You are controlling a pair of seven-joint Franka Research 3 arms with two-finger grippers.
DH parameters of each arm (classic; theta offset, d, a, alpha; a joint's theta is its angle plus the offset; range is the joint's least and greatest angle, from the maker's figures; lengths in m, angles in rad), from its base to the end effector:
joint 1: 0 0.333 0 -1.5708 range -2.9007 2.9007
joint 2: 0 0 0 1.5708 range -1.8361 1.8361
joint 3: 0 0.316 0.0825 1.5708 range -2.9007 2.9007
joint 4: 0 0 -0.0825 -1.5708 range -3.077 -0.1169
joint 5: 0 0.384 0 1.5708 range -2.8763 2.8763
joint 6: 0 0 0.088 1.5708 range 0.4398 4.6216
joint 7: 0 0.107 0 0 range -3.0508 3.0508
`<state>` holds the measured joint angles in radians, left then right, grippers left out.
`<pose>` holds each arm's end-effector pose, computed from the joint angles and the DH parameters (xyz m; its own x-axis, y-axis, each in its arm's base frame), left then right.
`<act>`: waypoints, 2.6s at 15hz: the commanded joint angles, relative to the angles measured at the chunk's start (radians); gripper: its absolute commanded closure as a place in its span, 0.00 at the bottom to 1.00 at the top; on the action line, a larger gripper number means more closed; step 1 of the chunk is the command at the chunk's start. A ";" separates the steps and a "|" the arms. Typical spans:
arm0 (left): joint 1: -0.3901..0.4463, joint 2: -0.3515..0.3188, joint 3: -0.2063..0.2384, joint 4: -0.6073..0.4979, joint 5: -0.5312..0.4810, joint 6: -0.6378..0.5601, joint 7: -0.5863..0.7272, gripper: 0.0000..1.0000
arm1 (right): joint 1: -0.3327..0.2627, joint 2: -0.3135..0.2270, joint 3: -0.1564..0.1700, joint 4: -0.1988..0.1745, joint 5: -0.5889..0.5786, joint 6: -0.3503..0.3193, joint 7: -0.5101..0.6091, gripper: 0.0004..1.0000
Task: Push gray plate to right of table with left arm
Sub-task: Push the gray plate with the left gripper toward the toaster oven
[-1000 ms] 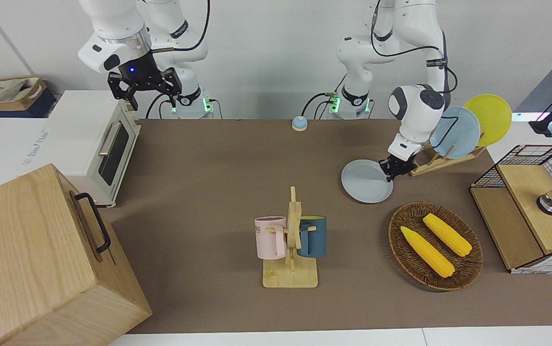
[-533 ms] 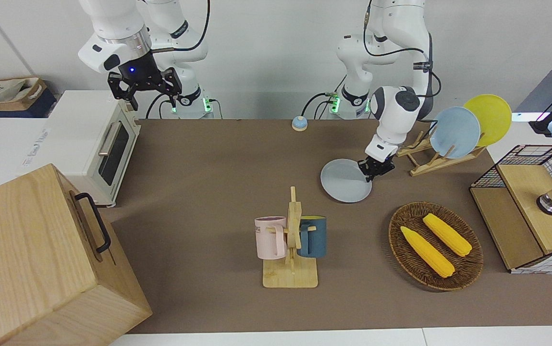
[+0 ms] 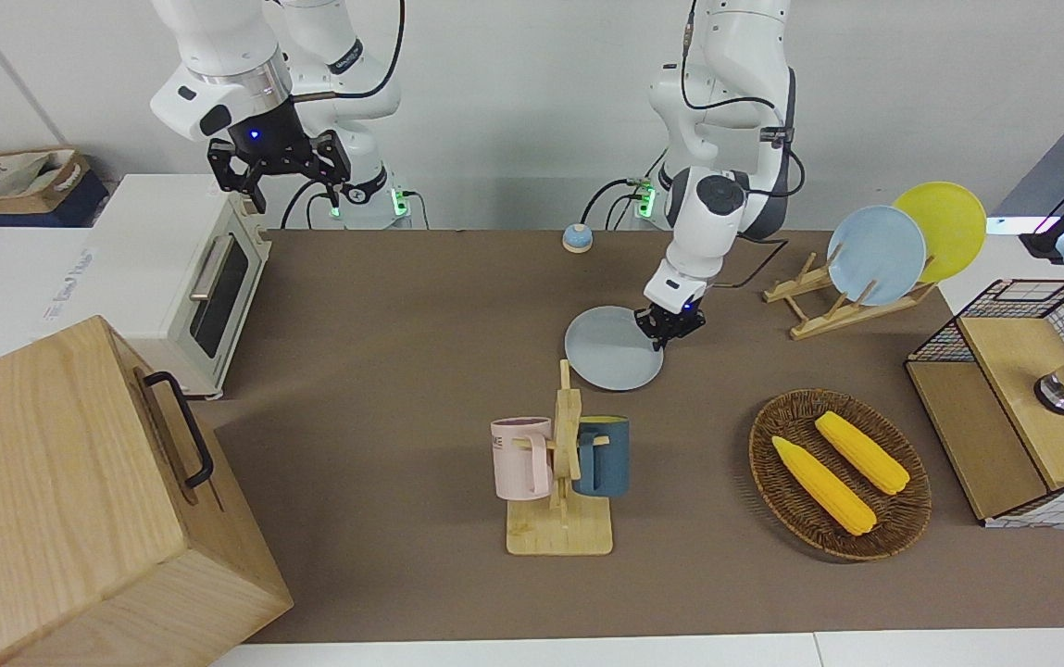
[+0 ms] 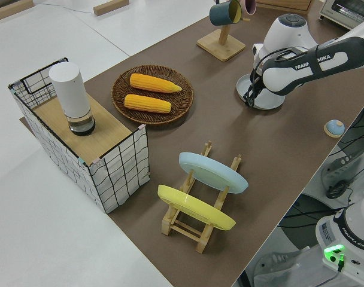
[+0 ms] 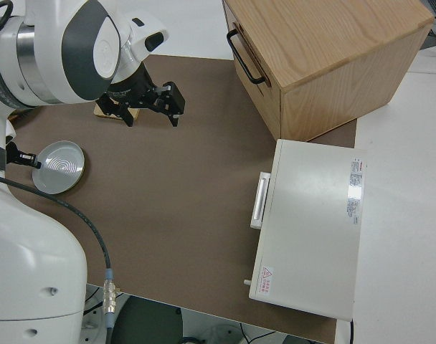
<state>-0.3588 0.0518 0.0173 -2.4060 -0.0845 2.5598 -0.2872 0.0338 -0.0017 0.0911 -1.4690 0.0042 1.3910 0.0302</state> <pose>0.4750 -0.1675 0.3012 0.9966 0.0170 0.0811 0.0106 -0.9968 0.0786 0.5307 0.0672 0.6575 0.9926 0.0949 -0.0763 0.0951 -0.9955 -0.0017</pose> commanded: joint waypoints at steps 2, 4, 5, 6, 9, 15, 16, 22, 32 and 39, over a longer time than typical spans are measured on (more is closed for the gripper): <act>-0.113 0.118 -0.006 0.080 -0.017 0.025 -0.147 1.00 | -0.011 -0.008 0.006 -0.001 0.008 -0.012 -0.003 0.02; -0.117 0.152 -0.048 0.122 -0.017 0.025 -0.202 1.00 | -0.011 -0.008 0.006 0.001 0.008 -0.012 -0.003 0.02; -0.115 0.169 -0.072 0.140 -0.017 0.025 -0.231 1.00 | -0.011 -0.008 0.006 -0.001 0.008 -0.012 -0.001 0.02; -0.117 0.184 -0.092 0.162 -0.017 0.025 -0.252 1.00 | -0.011 -0.008 0.006 -0.001 0.008 -0.012 -0.003 0.02; -0.126 0.220 -0.138 0.208 -0.015 0.023 -0.325 1.00 | -0.011 -0.008 0.004 0.001 0.008 -0.012 -0.003 0.02; -0.231 0.302 -0.148 0.338 -0.015 0.020 -0.486 1.00 | -0.011 -0.008 0.006 -0.001 0.008 -0.012 -0.003 0.02; -0.247 0.313 -0.148 0.358 -0.015 0.020 -0.503 1.00 | -0.011 -0.008 0.006 0.001 0.008 -0.012 -0.003 0.02; -0.334 0.381 -0.148 0.478 -0.011 0.017 -0.618 1.00 | -0.011 -0.008 0.004 -0.001 0.008 -0.012 -0.001 0.02; -0.364 0.390 -0.146 0.505 -0.003 0.007 -0.648 0.70 | -0.011 -0.008 0.006 -0.001 0.008 -0.012 -0.001 0.02; -0.351 0.326 -0.139 0.505 -0.004 -0.082 -0.606 0.09 | -0.011 -0.008 0.006 -0.001 0.008 -0.012 -0.003 0.02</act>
<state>-0.7074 0.4194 -0.1369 -1.9081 -0.0846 2.5461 -0.9220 0.0338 -0.0017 0.0911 -1.4690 0.0042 1.3910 0.0302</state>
